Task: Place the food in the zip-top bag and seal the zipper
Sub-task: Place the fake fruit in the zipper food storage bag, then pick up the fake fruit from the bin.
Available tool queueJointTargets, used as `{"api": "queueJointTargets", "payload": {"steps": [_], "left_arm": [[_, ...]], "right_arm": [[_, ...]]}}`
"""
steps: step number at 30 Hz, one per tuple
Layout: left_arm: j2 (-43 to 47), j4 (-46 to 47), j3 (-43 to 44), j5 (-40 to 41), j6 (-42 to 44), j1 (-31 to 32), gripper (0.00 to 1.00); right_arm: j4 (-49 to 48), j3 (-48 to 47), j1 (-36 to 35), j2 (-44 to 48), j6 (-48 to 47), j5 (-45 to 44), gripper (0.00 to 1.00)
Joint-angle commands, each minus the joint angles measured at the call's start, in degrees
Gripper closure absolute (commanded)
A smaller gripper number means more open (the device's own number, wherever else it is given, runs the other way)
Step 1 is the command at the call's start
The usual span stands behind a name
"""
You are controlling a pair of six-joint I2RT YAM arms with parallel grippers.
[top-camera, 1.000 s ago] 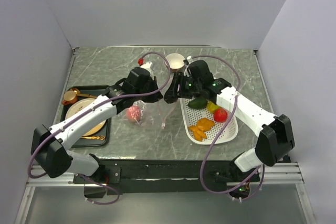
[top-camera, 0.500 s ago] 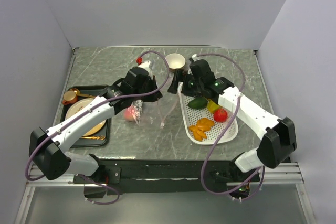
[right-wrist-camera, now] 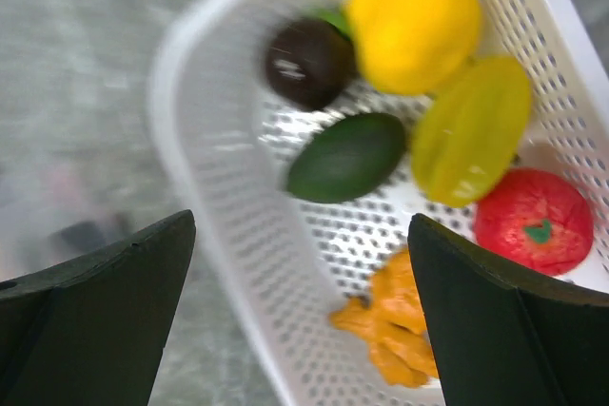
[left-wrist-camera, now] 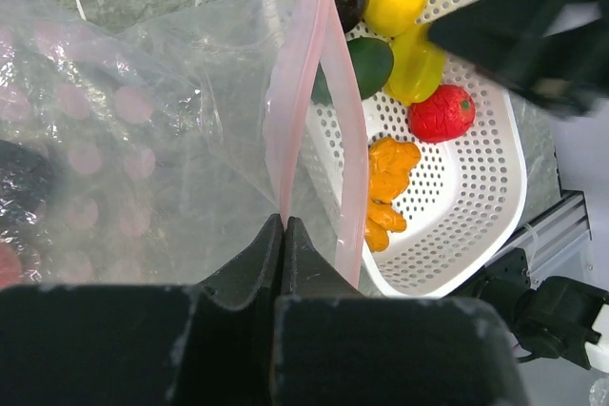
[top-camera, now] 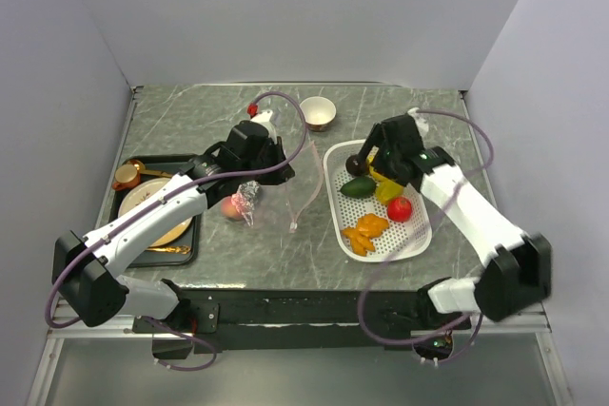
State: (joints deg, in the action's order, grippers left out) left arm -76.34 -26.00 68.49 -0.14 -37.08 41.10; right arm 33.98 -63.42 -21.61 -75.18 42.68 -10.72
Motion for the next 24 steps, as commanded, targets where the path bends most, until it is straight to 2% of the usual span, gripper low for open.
{"api": "queueJointTargets", "payload": {"steps": [1,4,10,18,24], "left_arm": [[1.01,2.44,1.21,-1.35,0.95,0.03,0.99],[0.93,1.83,1.21,-1.0,1.13,0.03,0.99],[1.01,1.57,1.21,-0.3,0.96,0.03,0.99],[1.19,0.78,1.47,-0.03,1.05,0.03,0.99],[1.36,0.6,1.21,1.45,1.22,0.03,0.99]], "right_arm": [[7.69,-3.38,0.69,-9.19,2.06,2.37,0.0],[3.75,-2.24,0.69,-10.34,3.81,5.7,0.0],[-0.66,-1.09,0.69,-11.48,9.35,4.57,0.0],[1.1,-3.38,1.04,-18.07,12.43,5.27,0.0],[-1.54,-0.57,1.21,-16.23,12.69,3.79,0.0]]}}
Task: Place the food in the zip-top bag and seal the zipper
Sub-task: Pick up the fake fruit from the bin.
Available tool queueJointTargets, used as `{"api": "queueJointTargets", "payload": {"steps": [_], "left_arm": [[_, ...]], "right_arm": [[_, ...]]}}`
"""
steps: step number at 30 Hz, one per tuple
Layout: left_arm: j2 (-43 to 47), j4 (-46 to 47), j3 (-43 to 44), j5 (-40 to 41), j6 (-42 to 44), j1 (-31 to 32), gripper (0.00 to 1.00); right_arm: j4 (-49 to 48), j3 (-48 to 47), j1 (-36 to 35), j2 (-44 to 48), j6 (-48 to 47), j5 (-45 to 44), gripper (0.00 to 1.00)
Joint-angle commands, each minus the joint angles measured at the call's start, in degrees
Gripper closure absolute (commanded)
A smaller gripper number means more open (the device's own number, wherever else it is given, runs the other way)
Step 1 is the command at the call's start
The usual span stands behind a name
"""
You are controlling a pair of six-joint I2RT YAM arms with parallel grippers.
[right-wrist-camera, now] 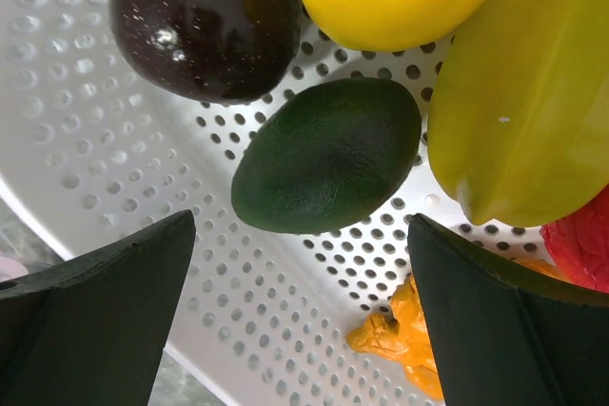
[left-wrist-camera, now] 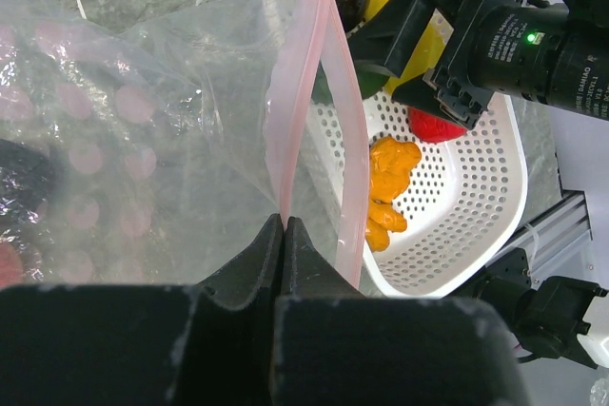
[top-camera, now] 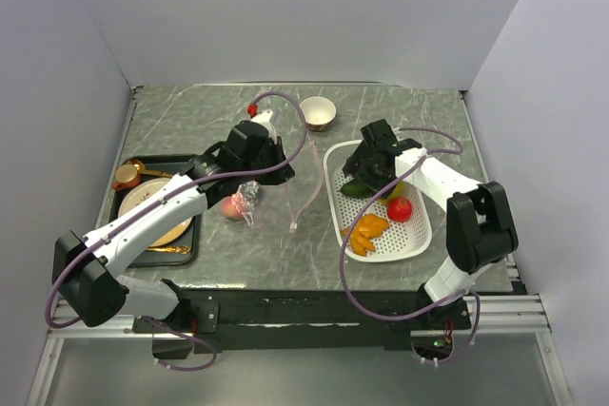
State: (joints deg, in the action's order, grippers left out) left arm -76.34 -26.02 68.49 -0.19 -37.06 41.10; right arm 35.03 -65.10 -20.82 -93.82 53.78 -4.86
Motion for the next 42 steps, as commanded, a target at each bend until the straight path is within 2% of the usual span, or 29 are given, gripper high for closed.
{"api": "queueJointTargets", "payload": {"steps": [1,19,22,27,32,35,38,42], "left_arm": [[1.36,0.62,1.21,1.59,1.2,0.03,0.99],[0.66,0.44,1.56,1.94,1.46,0.03,0.99],[0.93,0.18,1.47,3.0,1.37,0.03,0.99],[0.93,-0.26,1.56,3.44,1.81,0.03,0.99],[0.75,-1.05,2.0,4.4,1.9,0.03,0.99],[0.75,-0.96,2.0,4.14,1.99,0.03,0.99],[1.01,-0.87,1.65,4.05,1.55,0.03,0.99],[1.45,-0.44,0.86,3.7,1.11,0.03,0.99]], "right_arm": [[-3.03,1.46,0.52,2.5,1.59,-2.17,0.0],[-4.26,2.7,1.39,0.13,1.24,-6.39,0.02],[-4.53,2.52,1.83,-0.4,0.54,-6.13,0.07],[-6.45,3.22,2.01,-1.19,-0.96,-3.67,0.23],[-8.83,5.42,2.01,0.04,-1.74,-1.64,0.21],[-9.97,6.04,2.01,0.39,-2.18,-0.85,0.24],[-10.15,6.3,2.01,0.13,-2.62,-0.59,0.27],[-10.85,7.0,1.92,0.83,-3.15,0.12,0.37]]}}
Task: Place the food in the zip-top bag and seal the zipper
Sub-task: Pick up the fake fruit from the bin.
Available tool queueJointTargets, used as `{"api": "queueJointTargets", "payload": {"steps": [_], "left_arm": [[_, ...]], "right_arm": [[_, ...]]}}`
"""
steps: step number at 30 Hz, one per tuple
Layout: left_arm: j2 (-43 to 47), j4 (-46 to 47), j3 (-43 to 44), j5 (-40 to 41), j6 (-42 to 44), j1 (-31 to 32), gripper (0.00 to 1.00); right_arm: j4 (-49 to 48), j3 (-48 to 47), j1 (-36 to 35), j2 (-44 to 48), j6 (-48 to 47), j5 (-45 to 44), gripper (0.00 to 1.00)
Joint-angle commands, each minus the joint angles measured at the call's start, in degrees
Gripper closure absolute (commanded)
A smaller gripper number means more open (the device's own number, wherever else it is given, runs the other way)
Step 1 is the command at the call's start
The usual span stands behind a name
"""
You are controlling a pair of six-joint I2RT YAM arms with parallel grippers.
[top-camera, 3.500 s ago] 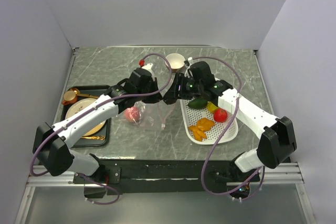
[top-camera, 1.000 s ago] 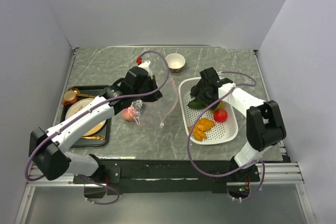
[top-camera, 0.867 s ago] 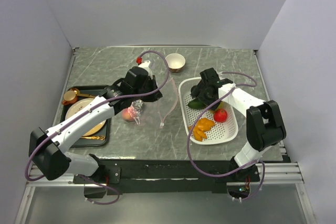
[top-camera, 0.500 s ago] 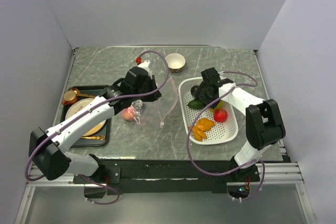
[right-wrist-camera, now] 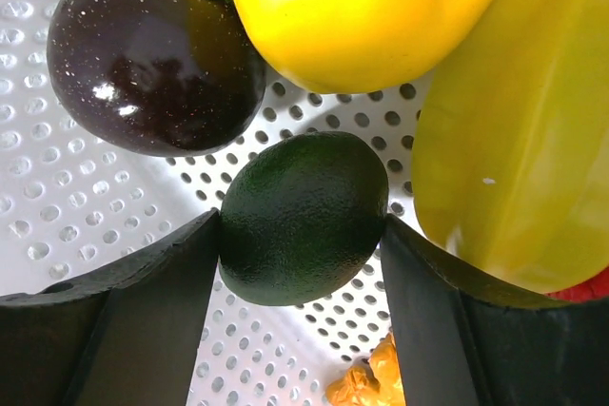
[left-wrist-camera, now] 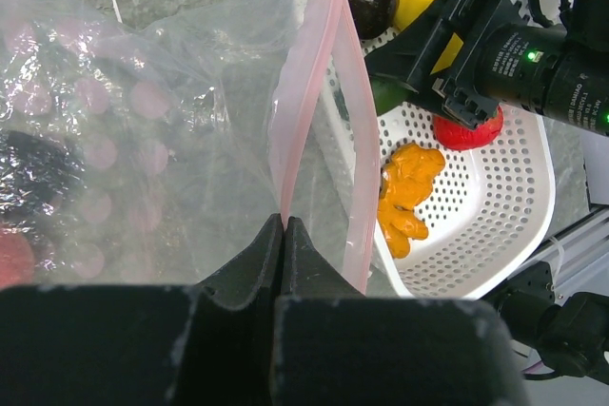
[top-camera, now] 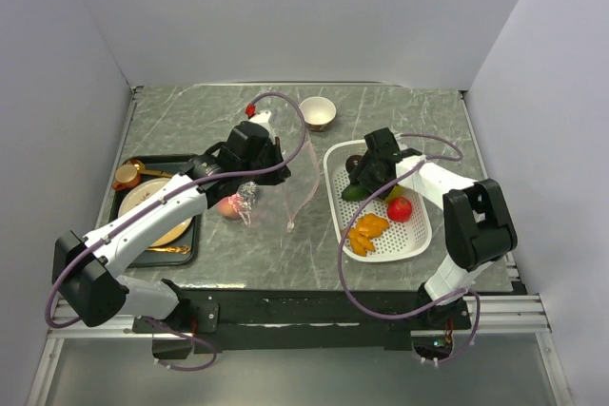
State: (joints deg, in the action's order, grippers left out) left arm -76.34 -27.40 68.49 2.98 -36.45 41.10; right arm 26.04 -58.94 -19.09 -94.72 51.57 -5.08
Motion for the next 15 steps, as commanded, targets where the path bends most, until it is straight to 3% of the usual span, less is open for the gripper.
{"api": "queueJointTargets", "payload": {"steps": [1,9,15], "left_arm": [[1.45,0.94,0.77,0.45,0.41,-0.06,0.99],[0.66,0.94,1.03,-0.43,0.85,0.03,0.99],[0.4,1.47,0.94,-0.7,0.67,0.03,0.99]], "right_arm": [[-2.31,1.36,0.2,2.25,-1.21,0.42,0.38],[-7.58,4.71,-0.07,7.0,-4.2,4.82,0.6],[-4.08,3.57,-1.03,12.36,-6.48,0.87,0.6]]}}
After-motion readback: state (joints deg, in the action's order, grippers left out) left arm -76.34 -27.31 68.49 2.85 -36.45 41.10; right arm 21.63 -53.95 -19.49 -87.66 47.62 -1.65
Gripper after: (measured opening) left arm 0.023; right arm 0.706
